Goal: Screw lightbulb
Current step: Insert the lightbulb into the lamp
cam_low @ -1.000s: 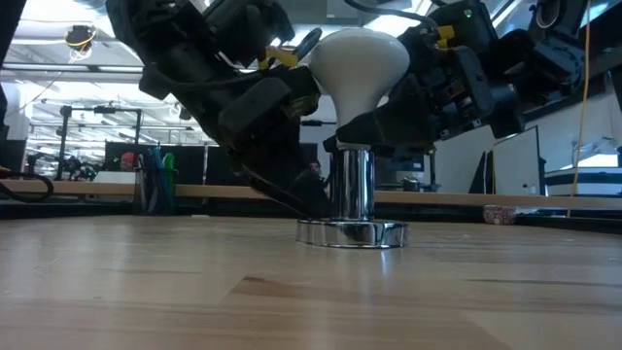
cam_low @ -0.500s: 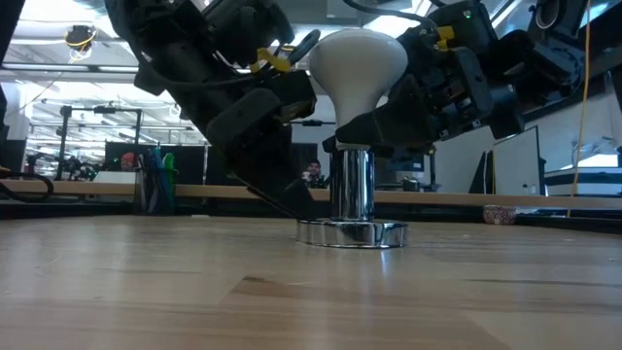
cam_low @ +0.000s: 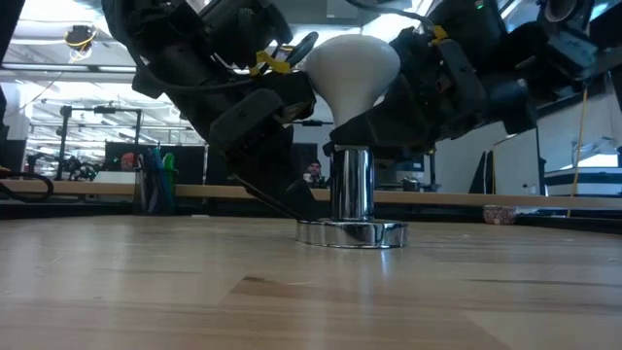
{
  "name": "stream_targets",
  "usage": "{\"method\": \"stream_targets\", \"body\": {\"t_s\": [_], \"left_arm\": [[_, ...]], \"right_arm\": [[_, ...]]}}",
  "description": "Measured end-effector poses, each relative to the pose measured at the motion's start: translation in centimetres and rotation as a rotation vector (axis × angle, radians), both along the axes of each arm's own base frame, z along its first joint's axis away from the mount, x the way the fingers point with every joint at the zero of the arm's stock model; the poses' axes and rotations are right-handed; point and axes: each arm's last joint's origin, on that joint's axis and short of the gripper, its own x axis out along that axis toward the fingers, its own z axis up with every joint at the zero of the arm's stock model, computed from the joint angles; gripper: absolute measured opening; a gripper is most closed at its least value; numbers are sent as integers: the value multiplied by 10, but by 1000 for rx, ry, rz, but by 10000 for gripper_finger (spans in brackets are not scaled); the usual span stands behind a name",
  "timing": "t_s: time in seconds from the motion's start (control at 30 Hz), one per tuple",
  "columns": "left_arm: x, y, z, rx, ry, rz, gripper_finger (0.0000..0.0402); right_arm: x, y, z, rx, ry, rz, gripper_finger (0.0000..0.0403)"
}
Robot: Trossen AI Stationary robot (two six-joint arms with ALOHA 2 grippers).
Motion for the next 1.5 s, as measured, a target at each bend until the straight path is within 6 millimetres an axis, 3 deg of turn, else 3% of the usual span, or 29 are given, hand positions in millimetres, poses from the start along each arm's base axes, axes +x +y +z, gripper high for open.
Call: {"method": "stream_targets", "body": {"t_s": [0.23,0.53,1.0,1.5], "left_arm": [[1,0,0,-1,-7,-2,260],[1,0,0,-4,-7,-1,260],[1,0,0,-6,-8,-2,260],[1,0,0,-6,-9,-2,260]], "right_arm": [[-3,19,1,-69,-25,-71,162],[-2,20,2,-80,-43,-55,165],[-4,21,10,-76,-75,10,244],[-10,19,20,-108,-20,11,248]]}}
